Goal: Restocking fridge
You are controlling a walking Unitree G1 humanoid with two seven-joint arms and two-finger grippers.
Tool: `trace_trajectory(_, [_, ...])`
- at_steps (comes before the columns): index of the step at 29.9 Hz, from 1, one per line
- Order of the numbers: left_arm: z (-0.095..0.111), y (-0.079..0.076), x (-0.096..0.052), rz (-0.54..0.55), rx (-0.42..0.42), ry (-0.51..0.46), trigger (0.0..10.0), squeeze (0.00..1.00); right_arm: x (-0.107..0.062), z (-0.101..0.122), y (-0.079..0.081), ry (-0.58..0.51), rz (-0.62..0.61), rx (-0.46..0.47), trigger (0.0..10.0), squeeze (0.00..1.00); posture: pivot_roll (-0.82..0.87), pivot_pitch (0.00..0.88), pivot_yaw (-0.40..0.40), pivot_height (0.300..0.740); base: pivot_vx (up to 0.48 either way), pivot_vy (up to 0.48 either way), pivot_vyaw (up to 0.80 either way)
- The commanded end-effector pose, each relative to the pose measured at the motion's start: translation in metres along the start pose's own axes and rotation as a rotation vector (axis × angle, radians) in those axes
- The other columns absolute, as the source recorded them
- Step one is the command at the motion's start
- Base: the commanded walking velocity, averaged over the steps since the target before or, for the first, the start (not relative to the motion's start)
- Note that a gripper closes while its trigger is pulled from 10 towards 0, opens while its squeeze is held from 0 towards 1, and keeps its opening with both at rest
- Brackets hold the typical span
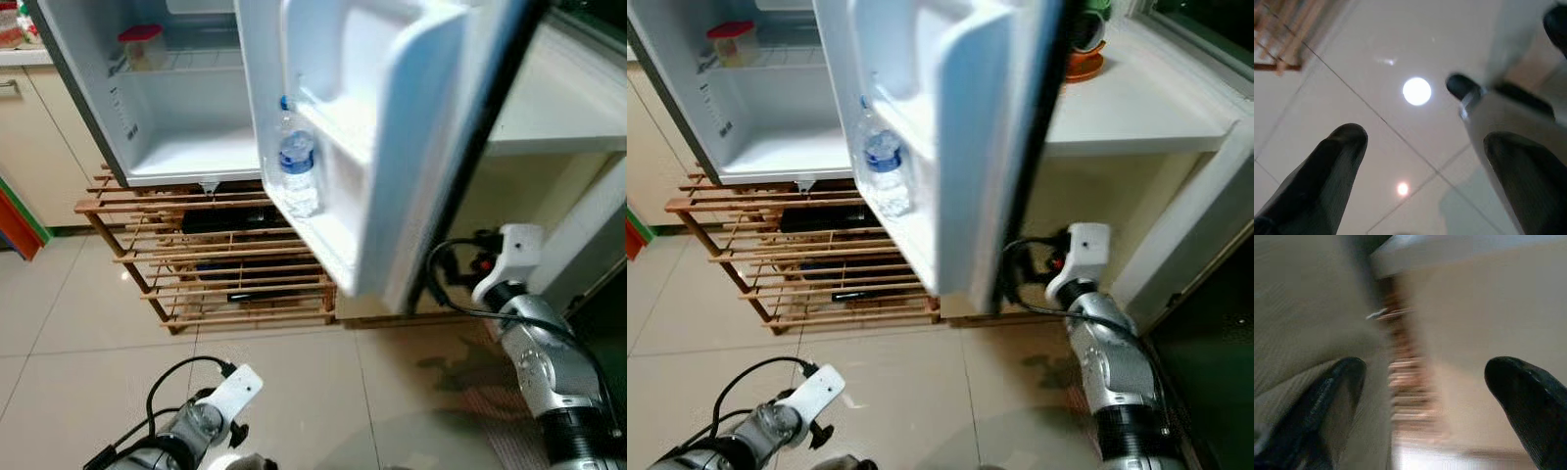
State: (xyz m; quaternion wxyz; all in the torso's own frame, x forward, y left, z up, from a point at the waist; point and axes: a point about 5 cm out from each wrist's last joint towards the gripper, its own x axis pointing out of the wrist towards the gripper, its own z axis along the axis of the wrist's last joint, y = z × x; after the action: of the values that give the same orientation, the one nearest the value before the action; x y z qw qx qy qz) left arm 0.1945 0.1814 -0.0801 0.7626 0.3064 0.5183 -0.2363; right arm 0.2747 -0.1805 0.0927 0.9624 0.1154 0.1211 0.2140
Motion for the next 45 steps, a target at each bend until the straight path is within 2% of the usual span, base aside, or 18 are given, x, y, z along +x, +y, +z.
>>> trace_trajectory(1, [-0.008, -0.003, 0.0, -0.037, 0.021, 0.049, 10.0, 0.0, -0.004, -0.003, 0.035, 0.071, 0.264, 0.063, 10.0, 0.0, -0.11, 0.0, 0.038, 0.74, 0.0, 0.0, 0.0])
trace_trajectory(2, [-0.008, -0.003, 0.0, -0.037, 0.021, 0.049, 10.0, 0.0, -0.004, -0.003, 0.035, 0.071, 0.264, 0.063, 10.0, 0.0, -0.11, 0.0, 0.038, 0.74, 0.0, 0.0, 0.0])
trace_trajectory(4, [-0.007, -0.005, 0.0, -0.047, 0.037, 0.06, 10.0, 0.0, -0.02, -0.005, 0.06, 0.111, 0.469, 0.112, 10.0, 0.0, -0.11, 0.0, 0.038, 0.74, 0.0, 0.0, 0.0])
trace_trajectory(6, [-0.015, -0.006, 0.0, -0.042, 0.041, 0.064, 10.0, 0.0, -0.031, -0.004, 0.07, 0.13, 0.561, 0.177, 10.0, 0.0, -0.11, 0.0, 0.036, 0.74, 0.0, 0.0, 0.0])
trace_trajectory(9, [-0.027, -0.005, -0.001, -0.021, 0.045, 0.055, 10.0, 0.0, -0.029, -0.005, 0.06, 0.128, 0.496, 0.209, 10.0, 0.0, -0.11, 0.0, 0.036, 0.74, 0.0, 0.0, 0.0])
trace_trajectory(12, [0.0, 0.003, -0.001, 0.036, 0.063, -0.055, 10.0, 0.0, -0.019, -0.007, 0.033, 0.114, 0.288, 0.183, 10.0, 0.0, -0.11, 0.0, 0.036, 0.74, 0.0, 0.0, 0.0])
trace_trajectory(13, [0.0, 0.003, -0.001, 0.036, 0.063, -0.055, 10.0, 0.0, -0.019, -0.007, 0.033, 0.114, 0.288, 0.183, 10.0, 0.0, -0.11, 0.0, 0.036, 0.74, 0.0, 0.0, 0.0])
trace_trajectory(14, [0.013, 0.006, -0.001, 0.055, 0.062, -0.108, 10.0, 0.0, -0.013, -0.008, 0.017, 0.104, 0.148, 0.131, 10.0, 0.0, -0.11, 0.0, 0.035, 0.74, 0.0, 0.0, 0.0])
trace_trajectory(16, [0.044, 0.018, -0.007, 0.134, 0.05, -0.256, 10.0, 0.0, -0.006, -0.006, -0.018, 0.108, -0.174, -0.092, 10.0, 0.0, -0.11, 0.0, 0.032, 0.74, 0.0, 0.0, 0.0])
trace_trajectory(17, [0.065, 0.034, -0.015, 0.187, -0.024, -0.404, 10.0, 0.0, -0.005, 0.004, -0.035, 0.043, -0.342, -0.147, 10.0, 0.0, -0.1, 0.0, 0.03, 0.74, 0.0, 0.0, 0.0])
trace_trajectory(18, [0.065, 0.034, -0.015, 0.187, -0.024, -0.404, 10.0, 0.0, -0.005, 0.004, -0.035, 0.043, -0.342, -0.147, 10.0, 0.0, -0.1, 0.0, 0.03, 0.74, 0.0, 0.0, 0.0])
trace_trajectory(21, [0.097, 0.049, -0.03, 0.212, -0.12, -0.609, 10.0, 0.0, -0.005, 0.015, -0.042, -0.028, -0.473, -0.199, 10.0, 0.0, -0.09, 0.0, 0.028, 0.74, 0.0, 0.0, 0.0])
trace_trajectory(25, [0.156, 0.075, -0.073, 0.262, -0.265, -0.972, 10.0, 0.0, 0.001, 0.016, -0.034, -0.096, -0.527, -0.236, 10.0, 0.0, -0.09, 0.0, 0.028, 0.74, 0.0, 0.0, 0.0])
trace_trajectory(28, [0.175, 0.087, -0.099, 0.291, -0.364, -1.14, 10.0, 0.0, 0.007, 0.011, -0.025, -0.129, -0.529, -0.248, 10.0, 0.0, -0.08, 0.0, 0.027, 0.74, 0.0, 0.0, 0.0])
trace_trajectory(31, [0.176, 0.096, -0.112, 0.369, -0.408, -1.2, 10.0, 0.0, 0.008, 0.009, -0.024, -0.158, -0.562, -0.268, 10.0, 0.0, -0.08, 0.0, 0.028, 0.74, 0.0, 0.0, 0.0])
trace_trajectory(34, [0.163, 0.105, -0.126, 0.457, -0.465, -1.236, 10.0, 0.0, 0.003, 0.009, -0.024, -0.216, -0.616, -0.33, 10.0, 0.0, -0.08, 0.0, 0.027, 0.74, 0.0, 0.0, 0.0])
trace_trajectory(38, [0.153, 0.108, -0.142, 0.49, -0.503, -1.275, 10.0, 0.0, -0.003, 0.013, -0.017, -0.316, -0.614, -0.35, 10.0, 0.0, -0.07, 0.0, 0.023, 0.74, 0.0, 0.0, 0.0])
trace_trajectory(45, [0.161, 0.103, -0.142, 0.466, -0.473, -1.271, 10.0, 0.0, 0.006, 0.013, -0.014, -0.314, -0.593, -0.315, 10.0, 0.0, -0.07, 0.0, 0.018, 0.74, 0.0, 0.0, 0.0])
